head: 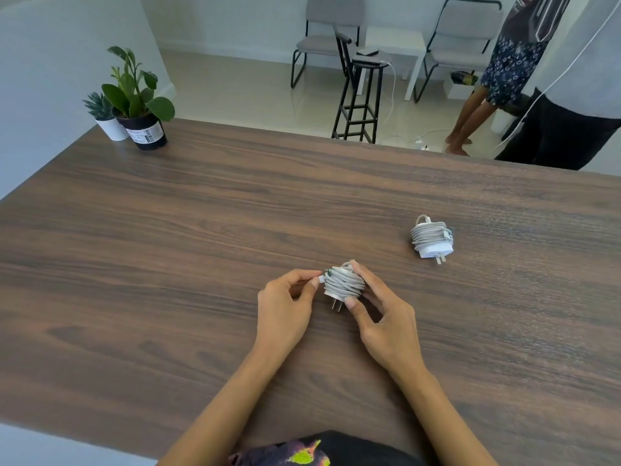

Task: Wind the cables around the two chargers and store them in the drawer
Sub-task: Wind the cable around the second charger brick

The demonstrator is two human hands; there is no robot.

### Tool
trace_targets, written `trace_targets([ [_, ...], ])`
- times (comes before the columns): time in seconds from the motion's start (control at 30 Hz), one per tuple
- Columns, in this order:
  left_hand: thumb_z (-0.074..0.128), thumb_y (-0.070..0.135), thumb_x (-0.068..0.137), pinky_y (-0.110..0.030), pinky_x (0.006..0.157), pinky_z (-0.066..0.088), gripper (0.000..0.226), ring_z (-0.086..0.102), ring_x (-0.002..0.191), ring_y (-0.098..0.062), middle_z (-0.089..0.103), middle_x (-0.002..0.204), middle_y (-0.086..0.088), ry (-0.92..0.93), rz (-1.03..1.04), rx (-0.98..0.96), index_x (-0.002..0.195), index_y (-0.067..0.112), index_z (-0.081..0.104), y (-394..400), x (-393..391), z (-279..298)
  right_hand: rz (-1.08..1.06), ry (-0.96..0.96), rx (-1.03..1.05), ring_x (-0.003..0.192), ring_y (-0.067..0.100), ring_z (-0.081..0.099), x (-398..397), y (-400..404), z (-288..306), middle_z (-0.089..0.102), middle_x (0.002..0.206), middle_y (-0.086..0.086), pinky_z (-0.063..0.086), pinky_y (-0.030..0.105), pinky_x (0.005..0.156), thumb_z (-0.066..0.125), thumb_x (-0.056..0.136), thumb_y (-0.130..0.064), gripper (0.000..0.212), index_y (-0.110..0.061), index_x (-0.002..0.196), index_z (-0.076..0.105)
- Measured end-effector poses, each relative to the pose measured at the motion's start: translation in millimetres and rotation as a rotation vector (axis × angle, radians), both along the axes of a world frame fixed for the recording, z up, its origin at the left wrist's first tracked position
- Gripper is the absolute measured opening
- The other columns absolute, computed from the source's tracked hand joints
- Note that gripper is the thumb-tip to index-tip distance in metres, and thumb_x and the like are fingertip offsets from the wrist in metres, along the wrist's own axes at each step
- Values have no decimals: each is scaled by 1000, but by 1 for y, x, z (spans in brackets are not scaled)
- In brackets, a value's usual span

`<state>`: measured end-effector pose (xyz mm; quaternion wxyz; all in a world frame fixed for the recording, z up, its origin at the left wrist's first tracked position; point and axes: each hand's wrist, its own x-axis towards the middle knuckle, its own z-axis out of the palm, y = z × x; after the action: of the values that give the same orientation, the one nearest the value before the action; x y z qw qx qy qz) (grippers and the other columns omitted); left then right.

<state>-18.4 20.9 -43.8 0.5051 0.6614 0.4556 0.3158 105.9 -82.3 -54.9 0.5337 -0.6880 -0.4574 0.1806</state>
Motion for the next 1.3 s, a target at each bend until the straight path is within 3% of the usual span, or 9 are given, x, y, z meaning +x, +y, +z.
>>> trace_targets([
  [0.07,68,17,85,1,75,41,13,59,82,18,69,101,14,106,-3,136,94,24,75,1,-1,1,-8,-28,-19,122,-4,50,1,1,0,53,129,-29,40,14,101,67,84,-5,56,-28,133,52],
  [0.2,63,12,90,4,89,32,22,54,104,9,66,119,5,140,-43,243,110,15,70,0,-5,1,-35,-97,-54,123,-9,47,1,3,1,51,129,-27,38,20,105,68,84,-7,52,-27,130,54],
  [0.43,65,17,87,6,95,21,56,38,124,9,46,135,13,116,-150,247,139,19,43,-13,-21,-6,-41,-136,-89,123,-14,43,-3,-1,3,45,130,-28,31,8,104,66,86,-10,54,-26,135,48],
  [0.63,76,15,78,-8,109,24,76,34,133,2,39,144,10,89,-295,338,142,19,36,-10,-9,-8,-88,-215,-88,126,-21,32,0,-12,0,41,135,-22,23,2,103,59,88,-1,56,-19,139,44],
  [0.73,72,8,81,-14,110,28,65,39,132,-2,45,141,6,55,-324,373,139,14,43,-3,4,-10,-38,-228,-94,128,-16,33,2,-10,0,43,139,-13,24,5,106,55,90,1,54,-15,139,43],
  [0.87,71,5,81,-6,105,28,62,41,127,1,46,136,9,35,-337,389,137,11,45,6,26,-15,-14,-241,-125,133,1,39,11,0,-4,39,146,-9,30,14,108,48,94,-4,56,-17,145,31],
  [1.07,72,3,78,-1,98,30,59,52,120,-11,57,133,-3,28,-315,394,133,8,51,35,68,-15,-48,-350,-270,121,17,47,47,26,-11,50,138,0,36,22,93,38,98,-13,63,-26,150,7],
  [1.3,72,6,78,-5,95,34,57,56,115,-15,59,130,-5,13,-303,423,131,8,51,61,101,-19,-92,-394,-305,122,23,46,75,55,-16,49,138,8,35,30,97,37,97,-12,63,-21,150,4],
])
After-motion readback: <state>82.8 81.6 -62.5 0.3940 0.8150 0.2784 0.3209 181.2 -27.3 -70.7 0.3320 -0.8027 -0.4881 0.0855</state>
